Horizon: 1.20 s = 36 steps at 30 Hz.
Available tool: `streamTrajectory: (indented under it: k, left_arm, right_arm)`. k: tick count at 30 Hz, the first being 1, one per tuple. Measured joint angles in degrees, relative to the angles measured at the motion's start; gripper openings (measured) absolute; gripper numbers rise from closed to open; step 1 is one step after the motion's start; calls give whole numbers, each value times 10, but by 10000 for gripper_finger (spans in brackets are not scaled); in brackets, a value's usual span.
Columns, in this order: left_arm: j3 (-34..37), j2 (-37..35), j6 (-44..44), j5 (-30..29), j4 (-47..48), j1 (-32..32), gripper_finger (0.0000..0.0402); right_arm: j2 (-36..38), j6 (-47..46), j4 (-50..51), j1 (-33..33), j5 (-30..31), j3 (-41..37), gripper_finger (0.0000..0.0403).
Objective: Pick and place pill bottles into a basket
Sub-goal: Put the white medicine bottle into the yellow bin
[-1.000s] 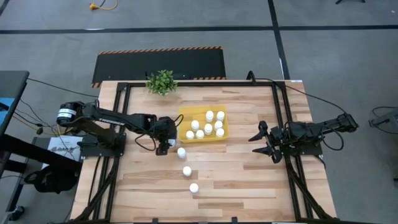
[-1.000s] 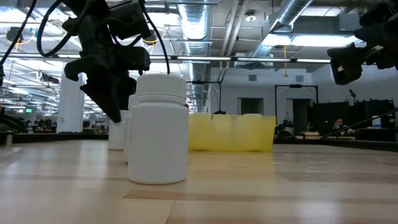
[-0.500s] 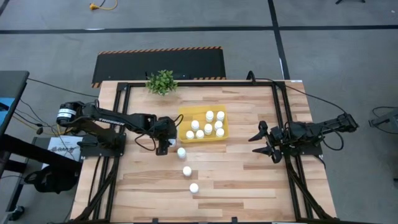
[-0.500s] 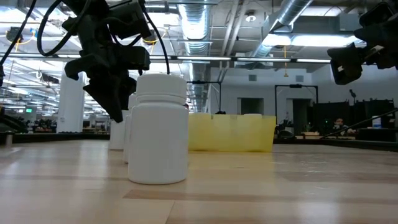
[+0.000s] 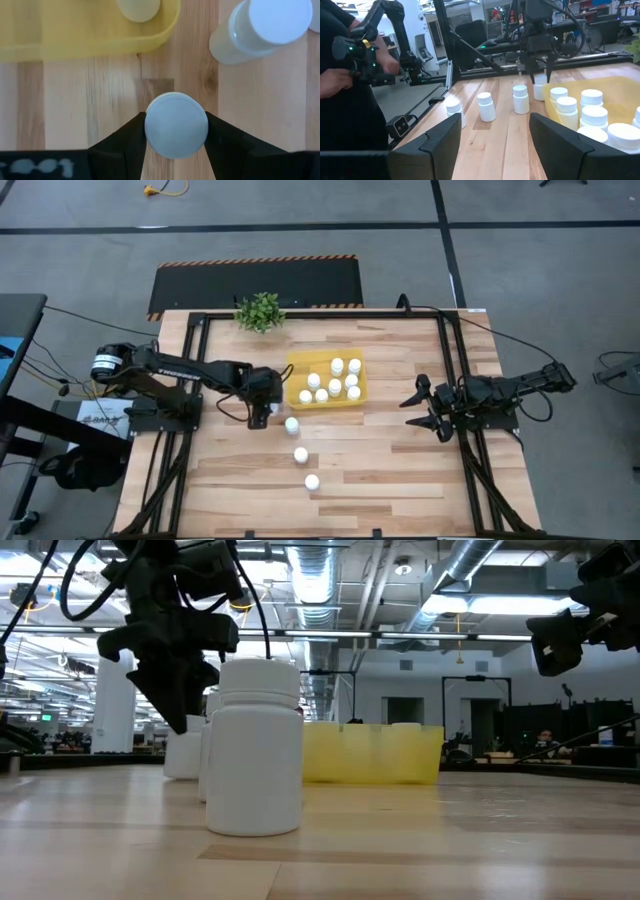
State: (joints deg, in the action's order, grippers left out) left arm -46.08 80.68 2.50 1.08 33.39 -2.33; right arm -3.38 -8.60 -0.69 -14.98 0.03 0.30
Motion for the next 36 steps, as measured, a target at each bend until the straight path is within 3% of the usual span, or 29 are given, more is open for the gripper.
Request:
streamTrajectory:
  k: [9, 20, 29, 36]
  left_arm:
    - [-54, 0, 30, -3, 91, 0, 160]
    - [-183, -5, 87, -65, 211, 0, 161]
    - [-258, -5, 143, -133, 191, -6, 161]
    - [-267, 15, 159, -103, 162, -42, 161]
  right_arm:
    - [0, 0, 0, 0, 0, 0, 226]
    - [0, 0, 0, 0, 0, 0, 226]
    - [0, 0, 0, 0, 0, 0, 226]
    - [0, 0, 0, 0, 0, 0, 226]
